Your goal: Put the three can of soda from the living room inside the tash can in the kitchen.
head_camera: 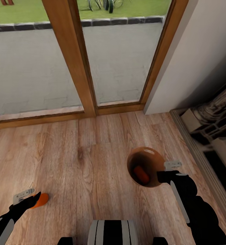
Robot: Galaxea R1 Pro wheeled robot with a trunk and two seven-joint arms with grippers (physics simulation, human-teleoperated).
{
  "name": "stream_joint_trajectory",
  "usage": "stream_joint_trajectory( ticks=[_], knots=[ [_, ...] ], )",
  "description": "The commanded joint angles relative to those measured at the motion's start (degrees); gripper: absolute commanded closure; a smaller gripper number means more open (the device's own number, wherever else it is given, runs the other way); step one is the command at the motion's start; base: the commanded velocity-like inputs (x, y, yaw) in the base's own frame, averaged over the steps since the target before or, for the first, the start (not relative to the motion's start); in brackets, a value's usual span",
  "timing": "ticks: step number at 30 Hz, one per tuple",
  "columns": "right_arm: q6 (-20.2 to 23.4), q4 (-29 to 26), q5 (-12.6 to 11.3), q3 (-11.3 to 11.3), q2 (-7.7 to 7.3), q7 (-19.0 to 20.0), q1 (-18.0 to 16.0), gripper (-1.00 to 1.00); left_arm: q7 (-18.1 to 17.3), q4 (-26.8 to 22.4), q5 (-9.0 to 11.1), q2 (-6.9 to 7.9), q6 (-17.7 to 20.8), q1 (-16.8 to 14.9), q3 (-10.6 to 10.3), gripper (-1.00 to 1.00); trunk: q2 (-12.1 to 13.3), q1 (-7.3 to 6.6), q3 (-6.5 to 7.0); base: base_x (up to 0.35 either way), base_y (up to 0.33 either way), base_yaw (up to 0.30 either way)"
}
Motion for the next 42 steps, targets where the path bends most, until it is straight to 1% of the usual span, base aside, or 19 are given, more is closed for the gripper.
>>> stream_joint_trajectory(
  ticks=[1, 10, 29, 42],
  knots=[
    [0.0, 0.0, -0.5, 0.0, 0.0, 0.0, 0.0, 1.0, 0.0, 0.0, 0.0, -0.01, 0.0, 0.0, 0.0, -1.0, 0.0, -0.01, -0.09, 0.0, 0.0, 0.0],
    [0.0, 0.0, -0.5, 0.0, 0.0, 0.0, 0.0, 1.0, 0.0, 0.0, 0.0, 0.0, 0.0, 0.0, 0.0, -1.0, 0.0, -0.01, -0.63, 0.0, 0.0, 0.0],
    [0.0, 0.0, -0.5, 0.0, 0.0, 0.0, 0.0, 1.0, 0.0, 0.0, 0.0, 0.06, 0.0, 0.0, 0.0, -1.0, 0.0, -0.01, -0.67, 0.016, 0.0, 0.0],
    [0.0, 0.0, -0.5, 0.0, 0.0, 0.0, 0.0, 1.0, -0.1, 0.0, 0.0, 0.06, 0.0, 0.0, 0.0, -1.0, 0.0, -0.01, -0.67, 0.0, 0.05, 0.0]
  ],
)
